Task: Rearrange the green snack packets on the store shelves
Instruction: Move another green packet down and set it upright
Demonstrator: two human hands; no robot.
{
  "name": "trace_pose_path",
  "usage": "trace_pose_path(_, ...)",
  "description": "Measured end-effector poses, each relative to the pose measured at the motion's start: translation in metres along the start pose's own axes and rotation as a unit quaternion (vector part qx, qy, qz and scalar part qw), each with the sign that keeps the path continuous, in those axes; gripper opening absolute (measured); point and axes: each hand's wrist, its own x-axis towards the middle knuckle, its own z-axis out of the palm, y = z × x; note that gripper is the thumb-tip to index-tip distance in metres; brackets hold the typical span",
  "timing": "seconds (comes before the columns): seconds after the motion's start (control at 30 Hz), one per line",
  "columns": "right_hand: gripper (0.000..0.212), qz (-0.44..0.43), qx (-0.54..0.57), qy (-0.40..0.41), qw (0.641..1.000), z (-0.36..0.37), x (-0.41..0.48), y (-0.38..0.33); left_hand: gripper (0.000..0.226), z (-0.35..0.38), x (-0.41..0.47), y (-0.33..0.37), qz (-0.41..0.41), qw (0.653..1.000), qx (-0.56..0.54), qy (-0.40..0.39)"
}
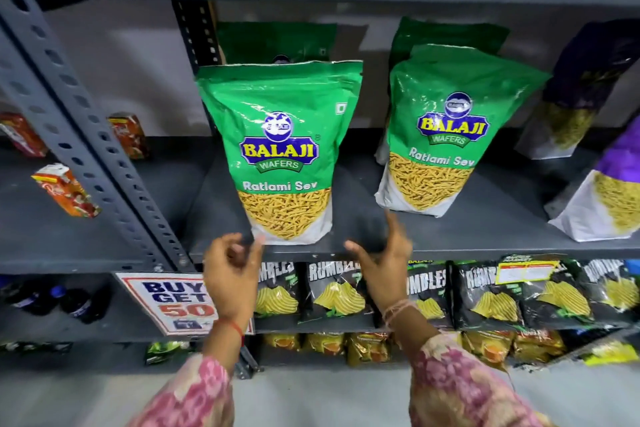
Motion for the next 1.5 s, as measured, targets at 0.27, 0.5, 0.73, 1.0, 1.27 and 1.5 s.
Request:
trace_pose_path(0.27,0.109,0.034,-0.017,0.050,0.998,-0.102,0.119,0.045,0.088,0.171,-0.004,0.057,-0.058,0.954,-0.042,-0.292)
trace_pose_path(0.5,0.067,0.119,0.082,-0.122,0.982,-0.108,0.150,0.064,0.074,0.239,0.032,0.045,-0.147,0.898,-0.026,-0.414)
trace_pose_path(0.73,0.057,0.095,0.069,-0.161,0.980,-0.152,0.143,0.068,0.048,0.229,-0.007,0.061,-0.079,0.920,-0.083,-0.375)
trace_pose_path(1.0,0.062,0.106,0.036,-0.182,0.977,-0.170,0.113,0.075,0.047,0.218,-0.046,0.054,-0.072,0.925,-0.050,-0.370)
trace_pose_path(1.27,0.061,0.116,0.027,-0.188,0.975,-0.171,0.108,0.075,0.044,0.214,-0.047,0.054,-0.082,0.918,-0.007,-0.388)
trace_pose_path(1.5,0.088,0.153,0.061,-0.169,0.972,-0.176,0.101,0.058,0.063,0.198,-0.051,0.067,-0.045,0.920,0.064,-0.384)
